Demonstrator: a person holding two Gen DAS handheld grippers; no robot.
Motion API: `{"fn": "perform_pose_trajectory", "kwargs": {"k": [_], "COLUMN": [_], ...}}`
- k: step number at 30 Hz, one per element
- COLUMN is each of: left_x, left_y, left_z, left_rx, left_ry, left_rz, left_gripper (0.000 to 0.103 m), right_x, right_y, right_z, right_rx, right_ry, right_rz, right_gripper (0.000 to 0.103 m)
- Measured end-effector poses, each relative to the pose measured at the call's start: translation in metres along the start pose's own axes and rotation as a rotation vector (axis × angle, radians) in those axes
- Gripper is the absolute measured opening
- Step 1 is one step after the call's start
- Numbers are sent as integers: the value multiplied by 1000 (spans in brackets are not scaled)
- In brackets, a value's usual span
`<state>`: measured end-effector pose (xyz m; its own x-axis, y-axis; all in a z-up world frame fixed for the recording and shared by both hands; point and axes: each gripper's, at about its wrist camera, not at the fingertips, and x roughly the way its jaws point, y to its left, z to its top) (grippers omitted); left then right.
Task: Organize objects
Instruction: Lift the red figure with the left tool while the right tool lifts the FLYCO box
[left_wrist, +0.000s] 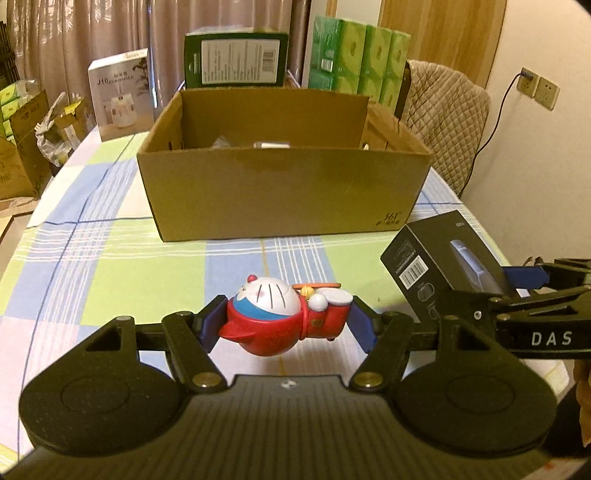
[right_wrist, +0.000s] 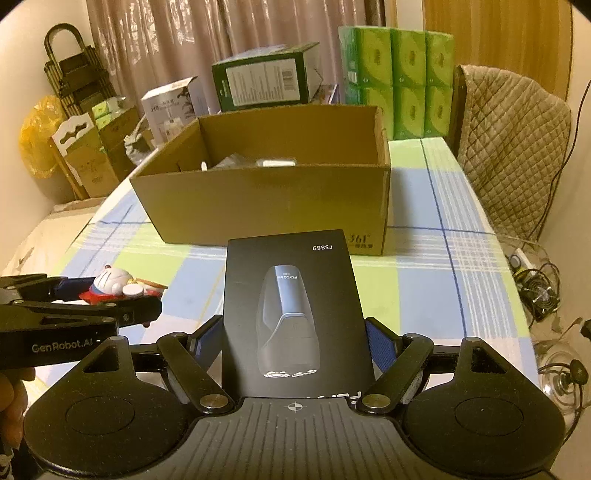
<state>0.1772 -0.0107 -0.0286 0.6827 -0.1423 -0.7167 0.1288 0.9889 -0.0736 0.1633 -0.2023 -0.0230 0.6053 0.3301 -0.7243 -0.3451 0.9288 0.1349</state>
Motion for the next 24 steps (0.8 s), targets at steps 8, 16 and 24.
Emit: {"fn": "perform_pose_trajectory", "kwargs": {"k": [8,16,24], "left_x": [-22,-42,-57], "left_y": [-2,-1,-1], "left_z": [4,6,8], "left_rx": [-2,0,8], "left_ry": [-19,-40,-52], "left_rz": [-12,-10,-4], "left_gripper": [65,65,65], "right_x": [-18,-31,-41], "right_y": [8,10,12], "right_z": [6,9,12], "right_rx": [-22,-28,-34], "right_ry": [-15,-30,-47], "right_rz": [-7,-27,-26], "right_gripper": [77,77,77]}}
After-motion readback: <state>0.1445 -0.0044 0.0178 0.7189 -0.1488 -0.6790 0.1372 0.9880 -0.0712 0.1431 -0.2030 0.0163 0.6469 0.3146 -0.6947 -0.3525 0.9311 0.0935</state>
